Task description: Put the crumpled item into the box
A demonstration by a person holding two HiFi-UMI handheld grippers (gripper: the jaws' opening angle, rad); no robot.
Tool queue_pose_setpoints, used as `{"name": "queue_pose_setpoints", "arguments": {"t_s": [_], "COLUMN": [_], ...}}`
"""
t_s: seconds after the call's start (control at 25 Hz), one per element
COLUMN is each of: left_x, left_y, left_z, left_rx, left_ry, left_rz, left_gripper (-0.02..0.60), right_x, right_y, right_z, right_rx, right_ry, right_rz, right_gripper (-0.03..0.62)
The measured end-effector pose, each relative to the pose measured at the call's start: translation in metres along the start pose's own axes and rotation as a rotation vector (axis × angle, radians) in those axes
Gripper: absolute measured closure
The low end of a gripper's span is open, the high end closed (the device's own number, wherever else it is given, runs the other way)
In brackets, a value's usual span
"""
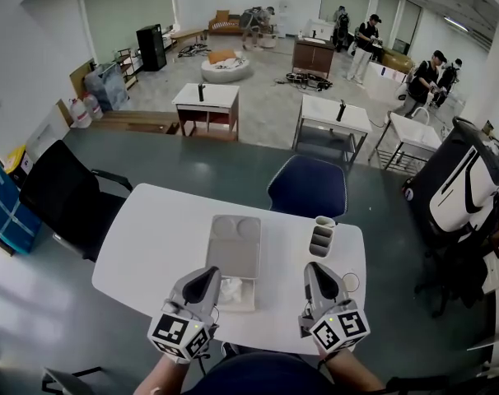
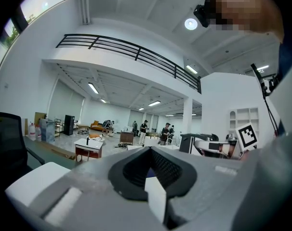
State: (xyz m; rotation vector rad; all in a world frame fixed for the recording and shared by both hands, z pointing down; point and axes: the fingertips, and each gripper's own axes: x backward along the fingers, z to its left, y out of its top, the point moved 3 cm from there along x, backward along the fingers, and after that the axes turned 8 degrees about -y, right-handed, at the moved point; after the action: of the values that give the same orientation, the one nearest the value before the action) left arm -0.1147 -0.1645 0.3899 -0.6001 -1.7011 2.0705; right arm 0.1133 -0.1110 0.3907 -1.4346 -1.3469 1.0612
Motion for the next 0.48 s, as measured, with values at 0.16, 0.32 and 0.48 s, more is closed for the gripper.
{"name": "queue_pose_setpoints", "arguments": {"t_s": [0.16,0.32,0.48], "left_x": [-0.0025,-0.0061,-0.0069], "left_y": [-0.0023,-0.0035,-0.0055], "left_z": [0.0013,0.0040,0.0082], "left_rx": [0.007,0.011,0.019], "left_ry": [-0.004,-0.005,-0.007], "left_rz": [0.007,0.013,0.016], "left_gripper": [0.580,0.580,0.580], "right_x": [-0.0016,-0.0048,-0.0090], "right_y": [0.0003,-0.0010,-0.0031], "right_z": [-0.0002,-0.0014,0.0006], "right_rx": [0.003,0.004,0.004], "right_ry": [-0.002,0.000,0.002], "right_rz": [0.005,0.011,0.013], "right_gripper": [0.592,0.592,0.592]}}
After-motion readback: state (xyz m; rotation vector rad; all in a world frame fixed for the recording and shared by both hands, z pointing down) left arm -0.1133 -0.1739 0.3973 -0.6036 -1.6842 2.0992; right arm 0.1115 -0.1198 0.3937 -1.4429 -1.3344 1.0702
